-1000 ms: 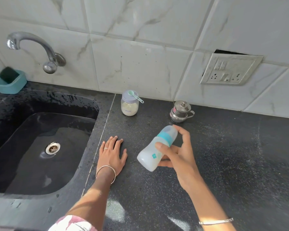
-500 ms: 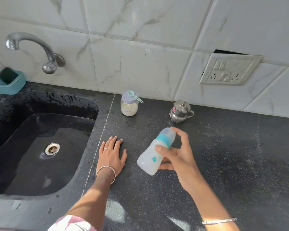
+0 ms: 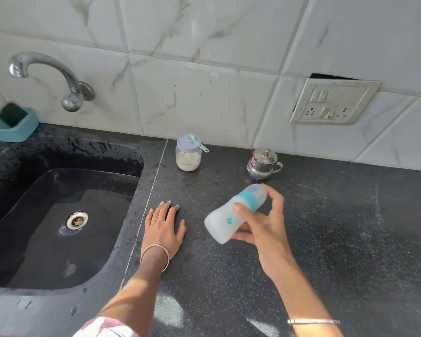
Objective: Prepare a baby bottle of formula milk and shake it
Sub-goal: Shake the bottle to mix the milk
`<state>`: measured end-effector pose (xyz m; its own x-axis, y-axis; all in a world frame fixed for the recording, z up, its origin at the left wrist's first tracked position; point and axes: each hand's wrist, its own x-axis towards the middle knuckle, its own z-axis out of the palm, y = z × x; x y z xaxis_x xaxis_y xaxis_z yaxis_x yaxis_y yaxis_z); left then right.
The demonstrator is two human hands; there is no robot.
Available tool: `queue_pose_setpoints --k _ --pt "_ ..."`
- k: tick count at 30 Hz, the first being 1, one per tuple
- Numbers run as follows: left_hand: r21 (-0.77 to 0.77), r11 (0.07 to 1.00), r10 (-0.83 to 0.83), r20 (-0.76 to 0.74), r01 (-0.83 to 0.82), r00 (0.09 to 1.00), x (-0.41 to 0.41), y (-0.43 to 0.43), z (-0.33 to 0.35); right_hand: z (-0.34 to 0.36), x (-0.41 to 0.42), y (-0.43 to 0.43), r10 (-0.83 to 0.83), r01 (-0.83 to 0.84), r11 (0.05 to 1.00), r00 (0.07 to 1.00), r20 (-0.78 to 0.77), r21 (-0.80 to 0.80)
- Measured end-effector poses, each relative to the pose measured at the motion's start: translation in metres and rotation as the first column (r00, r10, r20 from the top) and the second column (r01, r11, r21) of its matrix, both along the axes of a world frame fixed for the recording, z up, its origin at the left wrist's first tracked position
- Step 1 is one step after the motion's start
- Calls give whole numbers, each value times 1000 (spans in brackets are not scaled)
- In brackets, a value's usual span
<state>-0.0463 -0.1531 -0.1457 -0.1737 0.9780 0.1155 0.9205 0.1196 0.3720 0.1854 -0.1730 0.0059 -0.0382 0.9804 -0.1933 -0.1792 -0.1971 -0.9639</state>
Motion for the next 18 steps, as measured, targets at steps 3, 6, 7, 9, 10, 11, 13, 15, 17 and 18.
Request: queue_pose_setpoints --k 3,6,7,9,10,11,13,15,17,18 --pt "-4 1000 2 5 -2 1000 0 0 0 2 0 -4 71 -71 997 997 36 -6" --pt "3 1000 5 5 -5 1000 1 0 0 2 2 1 -56 56 998 998 -19 18" --pt "4 1000 5 4 -5 1000 1 0 0 2 3 2 -53 54 998 999 -10 20" --pt "6 1000 5 2 -5 1000 0 0 -1 4 2 1 46 -46 999 998 35 5" --pt "3 1000 4 1 -4 1000 -1 0 -1 5 2 0 92 -92 996 995 45 -5" --pt "0 1000 2 2 -2 1000 -1 1 -1 6 2 0 95 -95 995 995 42 -1" --pt "3 1000 3 3 -3 1000 0 1 -2 6 4 4 -13 13 1000 1000 -15 11" --pt "3 1000 3 -1 -3 1000 0 1 -3 6 6 6 -104 105 994 993 -54 12" --pt "9 1000 5 -4 -5 1000 0 1 -3 5 5 4 -25 25 1000 1000 -9 17" --pt "7 1000 5 -4 -5 1000 -1 1 -3 4 4 1 51 -51 999 998 21 2"
